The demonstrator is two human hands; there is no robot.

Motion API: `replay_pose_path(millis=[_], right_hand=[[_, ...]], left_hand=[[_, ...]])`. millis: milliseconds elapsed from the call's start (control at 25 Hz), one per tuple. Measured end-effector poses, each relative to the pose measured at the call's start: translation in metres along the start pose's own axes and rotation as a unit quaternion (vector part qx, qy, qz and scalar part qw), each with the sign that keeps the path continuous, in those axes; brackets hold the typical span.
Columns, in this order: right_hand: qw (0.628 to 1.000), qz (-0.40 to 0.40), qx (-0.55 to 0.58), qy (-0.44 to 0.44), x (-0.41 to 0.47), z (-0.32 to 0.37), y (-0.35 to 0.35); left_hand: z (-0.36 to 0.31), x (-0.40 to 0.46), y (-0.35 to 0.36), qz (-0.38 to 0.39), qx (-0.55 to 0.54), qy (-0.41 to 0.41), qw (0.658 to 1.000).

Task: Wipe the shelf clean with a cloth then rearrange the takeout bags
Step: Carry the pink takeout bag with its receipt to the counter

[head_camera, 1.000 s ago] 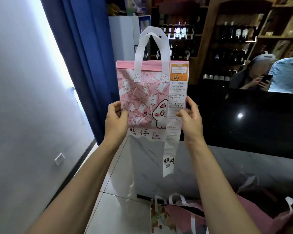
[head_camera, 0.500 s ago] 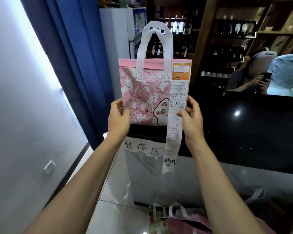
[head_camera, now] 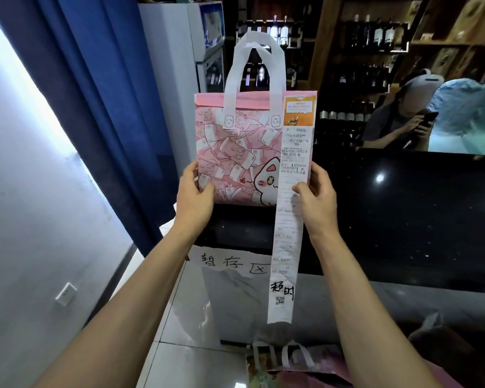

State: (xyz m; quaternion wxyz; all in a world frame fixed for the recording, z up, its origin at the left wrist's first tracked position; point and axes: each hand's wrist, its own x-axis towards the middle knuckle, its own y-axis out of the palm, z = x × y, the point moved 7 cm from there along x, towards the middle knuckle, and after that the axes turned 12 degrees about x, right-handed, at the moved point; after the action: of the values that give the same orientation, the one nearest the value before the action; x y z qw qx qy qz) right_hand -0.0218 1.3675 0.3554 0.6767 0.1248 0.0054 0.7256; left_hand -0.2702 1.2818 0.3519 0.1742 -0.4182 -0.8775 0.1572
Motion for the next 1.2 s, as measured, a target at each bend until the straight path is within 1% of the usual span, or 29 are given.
replay_pose_path(millis=[160,320,520,600,680,800,880,960,1080,1200], right_hand=[[1.0,-0.009,-0.016,-0.017,0.004,0.001,-0.007],[0.999,-0.008,-0.028,-0.018,0.006,0.004,-0.014],[0.999,-0.013,-0.046,-0.011,0.012,0.008,-0.017],[0.997,-0.025,-0.066,-0.016,0.013,0.01,-0.02],[0.994,-0.018,-0.101,-0.036,0.01,0.014,-0.02],[0.976,0.015,-0.2,-0.086,0.001,0.023,-0.014],[0.954,0.021,-0.272,-0.125,-0.007,0.03,-0.011],[0.936,0.02,-0.317,-0.149,-0.016,0.037,-0.009],[0.925,0.041,-0.34,-0.167,-0.03,0.041,0.001],[0.929,0.084,-0.316,-0.174,-0.043,0.038,0.014]], left_hand=[[-0.005,0.002,-0.003,0.01,0.037,0.035,0.999],[-0.018,-0.001,-0.003,0.006,0.117,0.06,0.991],[-0.023,0.002,0.002,0.003,0.134,0.058,0.989],[-0.022,0.004,0.002,-0.008,0.153,0.073,0.985],[-0.026,-0.001,0.003,-0.015,0.175,0.091,0.98],[-0.036,-0.009,0.006,-0.009,0.221,0.13,0.967],[-0.042,-0.018,0.007,0.0,0.247,0.149,0.957],[-0.045,-0.028,0.006,0.005,0.253,0.159,0.954],[-0.045,-0.042,0.001,0.007,0.271,0.152,0.951],[-0.042,-0.059,-0.006,0.008,0.285,0.135,0.949]])
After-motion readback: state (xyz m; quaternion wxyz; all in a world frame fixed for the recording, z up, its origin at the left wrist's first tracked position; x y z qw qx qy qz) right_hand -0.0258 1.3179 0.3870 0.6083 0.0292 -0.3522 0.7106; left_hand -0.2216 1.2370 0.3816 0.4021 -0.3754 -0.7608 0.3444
